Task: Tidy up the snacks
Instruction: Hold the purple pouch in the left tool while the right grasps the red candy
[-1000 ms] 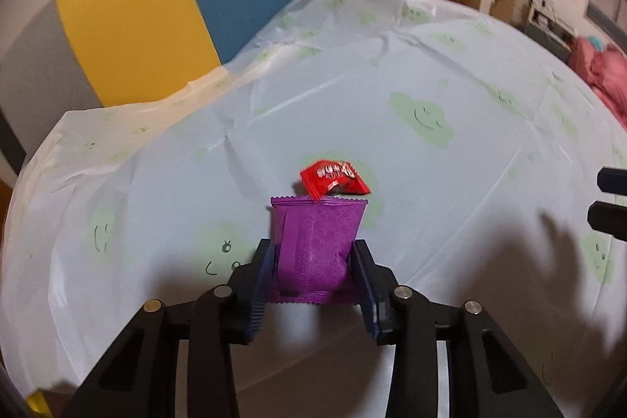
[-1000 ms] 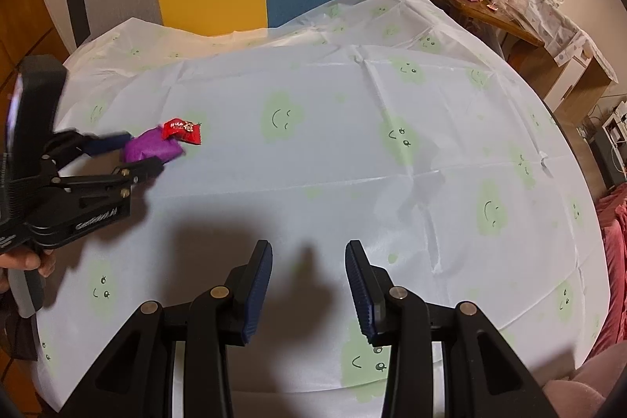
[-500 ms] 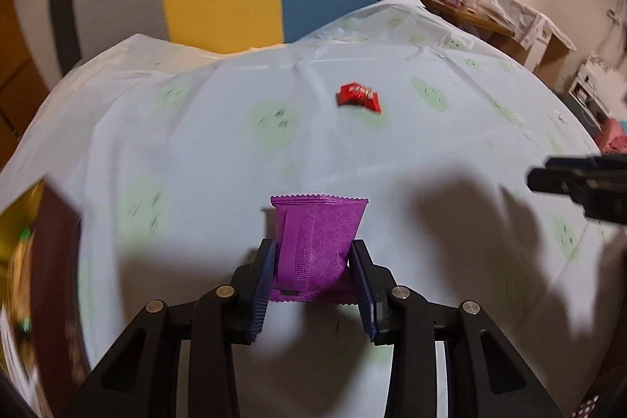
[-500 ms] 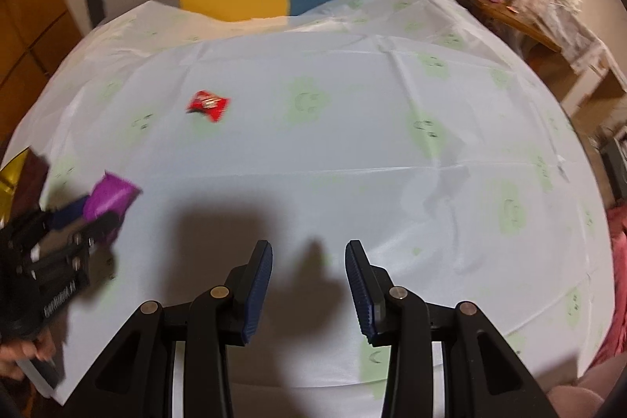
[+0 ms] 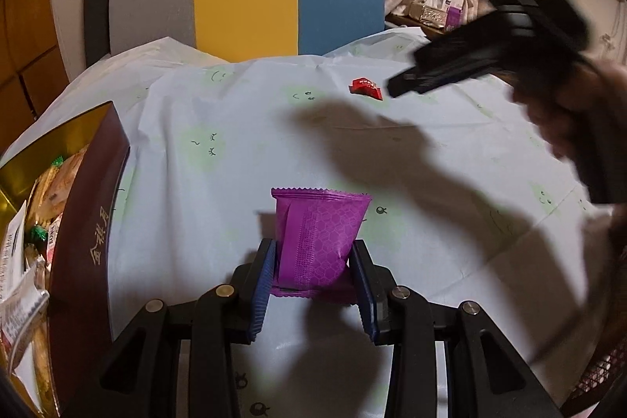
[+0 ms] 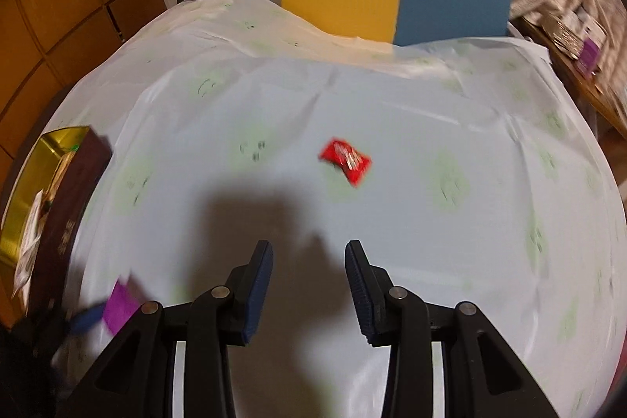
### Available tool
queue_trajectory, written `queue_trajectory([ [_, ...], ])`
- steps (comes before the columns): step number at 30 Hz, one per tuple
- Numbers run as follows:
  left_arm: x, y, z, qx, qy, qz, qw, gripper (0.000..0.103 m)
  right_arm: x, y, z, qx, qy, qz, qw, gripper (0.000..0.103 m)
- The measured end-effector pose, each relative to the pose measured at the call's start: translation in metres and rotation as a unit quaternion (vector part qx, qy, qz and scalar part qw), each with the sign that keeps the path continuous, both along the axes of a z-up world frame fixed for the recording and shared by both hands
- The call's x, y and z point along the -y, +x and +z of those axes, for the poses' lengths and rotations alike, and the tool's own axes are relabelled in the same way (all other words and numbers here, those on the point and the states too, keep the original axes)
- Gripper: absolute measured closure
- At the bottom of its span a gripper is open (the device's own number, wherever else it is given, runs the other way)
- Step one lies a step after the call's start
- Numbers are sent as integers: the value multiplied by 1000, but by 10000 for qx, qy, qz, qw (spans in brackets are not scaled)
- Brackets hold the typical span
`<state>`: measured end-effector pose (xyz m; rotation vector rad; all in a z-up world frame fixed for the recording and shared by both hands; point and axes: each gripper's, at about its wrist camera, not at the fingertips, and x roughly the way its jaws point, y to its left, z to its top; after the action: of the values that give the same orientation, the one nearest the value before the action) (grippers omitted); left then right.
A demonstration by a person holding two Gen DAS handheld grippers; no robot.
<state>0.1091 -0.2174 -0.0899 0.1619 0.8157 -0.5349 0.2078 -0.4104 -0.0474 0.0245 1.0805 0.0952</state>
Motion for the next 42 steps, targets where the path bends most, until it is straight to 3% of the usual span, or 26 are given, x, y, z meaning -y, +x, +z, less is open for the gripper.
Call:
queue_trajectory([
  [9,-9,2,-3,-6,-269,-27,9996,64,1,58,-21,-91,-522,182,9984,64],
  [18,-12,0,-6,-45,-352,-20,9994,63,1,89,-35,-322,-602,668,9954,64],
  [22,-12,1,-8,-53,-350,-20,9994,62,2,94,-44,-407,-654,672,9948,79],
  [29,-12,3,-10,-30,-338,-19,9994,61,5,68,-43,-567,-772,570,9938,85],
  [38,-11,0,-11,29,-300,-13,9995,61,13,-17,-43,-1112,-809,334,9899,85],
  [42,-8,-1,-11,76,-226,-3,9997,61,9,-49,-43,-1116,-790,331,9901,85],
])
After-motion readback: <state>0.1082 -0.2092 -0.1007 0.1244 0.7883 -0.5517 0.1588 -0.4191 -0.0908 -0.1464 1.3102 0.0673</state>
